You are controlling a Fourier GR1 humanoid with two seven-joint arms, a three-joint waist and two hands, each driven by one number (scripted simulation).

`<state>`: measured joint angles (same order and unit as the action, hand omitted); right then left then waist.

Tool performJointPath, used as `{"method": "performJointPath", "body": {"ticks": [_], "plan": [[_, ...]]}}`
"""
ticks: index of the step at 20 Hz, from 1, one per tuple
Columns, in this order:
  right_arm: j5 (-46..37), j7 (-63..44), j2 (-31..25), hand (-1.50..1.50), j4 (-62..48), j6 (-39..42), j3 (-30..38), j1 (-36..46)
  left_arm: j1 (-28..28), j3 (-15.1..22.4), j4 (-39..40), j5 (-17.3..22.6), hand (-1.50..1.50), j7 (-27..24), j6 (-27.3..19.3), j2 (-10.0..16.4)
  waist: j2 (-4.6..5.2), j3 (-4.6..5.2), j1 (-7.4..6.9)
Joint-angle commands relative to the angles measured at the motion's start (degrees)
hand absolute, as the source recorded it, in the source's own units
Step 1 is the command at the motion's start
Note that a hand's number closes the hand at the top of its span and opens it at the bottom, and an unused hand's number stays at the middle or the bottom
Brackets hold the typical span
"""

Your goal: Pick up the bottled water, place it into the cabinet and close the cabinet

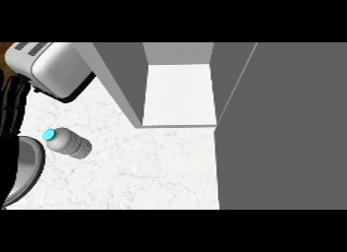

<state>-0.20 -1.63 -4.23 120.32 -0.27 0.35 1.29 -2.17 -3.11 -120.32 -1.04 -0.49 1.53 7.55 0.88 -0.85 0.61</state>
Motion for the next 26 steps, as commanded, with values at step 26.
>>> {"method": "performJointPath", "body": {"ticks": [26], "plan": [[9.6,-9.9,0.9,-1.5,27.8,9.1,-12.1,-36.6,11.6,-17.7,8.7,28.5,-1.5,8.5,20.3,8.1,-1.03,0.86,-0.16]]}}
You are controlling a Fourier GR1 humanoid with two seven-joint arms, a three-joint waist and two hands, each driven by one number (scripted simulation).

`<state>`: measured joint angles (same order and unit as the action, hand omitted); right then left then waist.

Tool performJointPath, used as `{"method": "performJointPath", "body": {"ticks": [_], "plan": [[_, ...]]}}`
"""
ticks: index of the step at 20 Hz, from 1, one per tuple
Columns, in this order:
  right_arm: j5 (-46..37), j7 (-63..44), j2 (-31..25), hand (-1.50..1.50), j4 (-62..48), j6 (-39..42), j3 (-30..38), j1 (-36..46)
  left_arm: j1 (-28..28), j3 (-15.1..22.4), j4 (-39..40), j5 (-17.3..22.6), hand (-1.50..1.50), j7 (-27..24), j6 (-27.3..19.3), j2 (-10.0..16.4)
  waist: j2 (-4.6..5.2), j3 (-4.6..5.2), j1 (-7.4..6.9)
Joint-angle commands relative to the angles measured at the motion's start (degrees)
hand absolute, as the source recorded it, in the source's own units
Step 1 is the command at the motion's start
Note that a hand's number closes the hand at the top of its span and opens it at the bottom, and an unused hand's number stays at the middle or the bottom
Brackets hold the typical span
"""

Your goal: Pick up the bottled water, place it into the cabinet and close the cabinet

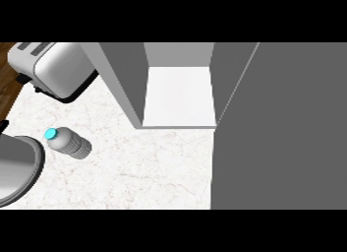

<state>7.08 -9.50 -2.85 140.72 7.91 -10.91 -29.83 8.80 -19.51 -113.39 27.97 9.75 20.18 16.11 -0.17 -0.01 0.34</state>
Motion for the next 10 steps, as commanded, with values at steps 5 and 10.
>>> {"method": "performJointPath", "body": {"ticks": [5,10], "plan": [[-1.1,-1.6,0.4,-1.5,8.6,-0.7,-3.7,-6.3,-1.2,-2.9,7.9,-3.7,-1.5,-5.4,2.6,-0.5,0.09,0.04,0.11],[-0.5,-0.7,-1.3,-1.5,11.0,0.7,-3.1,-9.2,-6.0,-0.1,16.4,-13.5,-1.5,-10.1,-2.3,-3.8,0.21,0.08,0.76]]}}
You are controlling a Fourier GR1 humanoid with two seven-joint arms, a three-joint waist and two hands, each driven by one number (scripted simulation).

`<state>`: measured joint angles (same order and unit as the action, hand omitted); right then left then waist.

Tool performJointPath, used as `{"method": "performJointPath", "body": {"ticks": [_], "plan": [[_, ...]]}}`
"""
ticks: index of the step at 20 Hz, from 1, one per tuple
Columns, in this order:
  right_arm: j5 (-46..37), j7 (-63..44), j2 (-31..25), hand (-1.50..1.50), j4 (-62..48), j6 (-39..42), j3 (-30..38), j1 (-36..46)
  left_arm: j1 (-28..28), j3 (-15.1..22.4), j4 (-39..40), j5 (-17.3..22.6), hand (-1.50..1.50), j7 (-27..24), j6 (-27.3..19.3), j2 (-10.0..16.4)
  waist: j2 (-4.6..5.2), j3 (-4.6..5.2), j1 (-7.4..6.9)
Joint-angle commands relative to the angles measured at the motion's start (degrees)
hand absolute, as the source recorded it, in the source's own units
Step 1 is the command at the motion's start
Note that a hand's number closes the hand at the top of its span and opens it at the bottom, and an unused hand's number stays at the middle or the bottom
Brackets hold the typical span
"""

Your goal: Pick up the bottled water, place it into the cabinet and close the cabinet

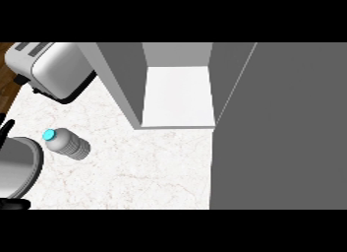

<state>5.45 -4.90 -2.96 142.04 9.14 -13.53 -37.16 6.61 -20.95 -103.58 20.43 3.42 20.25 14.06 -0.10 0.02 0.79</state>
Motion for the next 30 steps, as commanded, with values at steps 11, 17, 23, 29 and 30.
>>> {"method": "performJointPath", "body": {"ticks": [11,17,23,29,30], "plan": [[0.2,3.7,-1.6,-1.5,5.6,2.0,-0.3,-7.4,-9.9,-0.1,30.3,-12.0,-1.5,-17.9,0.5,0.4,0.15,0.04,0.24],[-0.8,9.0,-2.2,-1.5,6.4,4.3,-2.3,-14.0,-15.1,-1.5,46.5,-14.9,-1.5,-27.6,-0.9,0.5,0.16,0.1,0.96],[1.2,9.4,-4.1,-1.5,8.5,5.4,-1.5,-16.2,-19.5,-2.6,59.9,-17.8,-1.5,-37.1,-2.3,2.5,0.22,0.1,0.73],[0.1,9.8,-5.4,-1.5,12.2,6.2,-4.2,-22.0,-21.3,-1.3,70.0,-18.9,-1.5,-43.8,2.9,2.5,0.23,0.18,1.21],[0.4,14.9,-4.3,-1.5,5.8,6.6,-2.8,-19.9,-21.5,-1.5,74.2,-19.5,-1.5,-47.2,5.9,4.6,0.3,0.17,1.31]]}}
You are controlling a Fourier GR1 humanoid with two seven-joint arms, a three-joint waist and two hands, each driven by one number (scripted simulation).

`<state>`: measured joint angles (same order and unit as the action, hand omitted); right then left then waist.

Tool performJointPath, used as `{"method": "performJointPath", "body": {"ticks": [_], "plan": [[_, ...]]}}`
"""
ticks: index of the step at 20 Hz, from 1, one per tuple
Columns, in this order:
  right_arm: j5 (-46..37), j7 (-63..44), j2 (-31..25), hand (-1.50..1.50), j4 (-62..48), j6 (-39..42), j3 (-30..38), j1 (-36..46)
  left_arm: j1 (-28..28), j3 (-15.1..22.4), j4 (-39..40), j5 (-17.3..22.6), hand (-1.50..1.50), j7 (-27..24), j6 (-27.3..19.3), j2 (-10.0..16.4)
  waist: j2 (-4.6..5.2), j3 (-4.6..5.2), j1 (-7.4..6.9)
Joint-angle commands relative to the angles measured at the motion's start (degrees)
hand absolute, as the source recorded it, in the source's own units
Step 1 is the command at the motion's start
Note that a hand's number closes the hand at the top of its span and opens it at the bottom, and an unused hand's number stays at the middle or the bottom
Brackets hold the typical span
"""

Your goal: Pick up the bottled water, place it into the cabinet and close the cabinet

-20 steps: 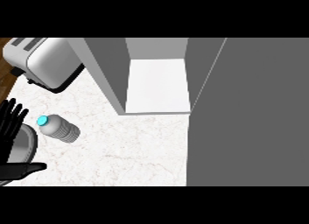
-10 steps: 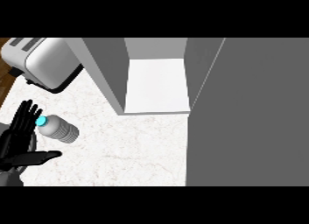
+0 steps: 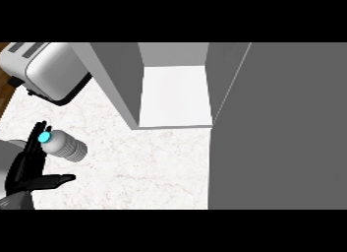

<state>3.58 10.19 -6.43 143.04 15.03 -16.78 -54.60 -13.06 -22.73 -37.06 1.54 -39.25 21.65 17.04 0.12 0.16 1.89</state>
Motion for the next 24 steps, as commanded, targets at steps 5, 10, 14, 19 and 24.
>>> {"method": "performJointPath", "body": {"ticks": [5,10,14,19,24], "plan": [[2.3,-0.6,-1.4,-1.5,6.2,0.4,1.2,-3.4,-5.5,0.8,14.8,-1.2,-1.5,-7.1,7.9,1.6,0.29,0.11,0.42],[4.5,-0.4,-1.5,-1.5,5.2,0.3,3.0,-1.9,-9.2,0.4,18.1,-0.7,-1.5,-8.5,4.1,-2.0,0.4,0.07,0.03],[0.7,2.2,-0.6,-1.5,3.6,0.5,-0.3,-3.5,-8.5,-1.5,20.5,1.3,1.5,-11.1,5.8,-1.8,0.28,0.09,0.02],[4.9,2.1,-3.1,-1.5,4.2,1.4,5.3,-3.7,-11.2,-2.4,22.4,2.7,1.5,-10.1,8.0,-1.7,0.49,0.09,0.19],[1.7,0.4,-0.9,-1.5,4.4,-0.7,0.6,-2.4,-9.5,-1.0,23.1,1.5,1.5,-12.6,11.0,-1.1,0.57,0.14,-0.28]]}}
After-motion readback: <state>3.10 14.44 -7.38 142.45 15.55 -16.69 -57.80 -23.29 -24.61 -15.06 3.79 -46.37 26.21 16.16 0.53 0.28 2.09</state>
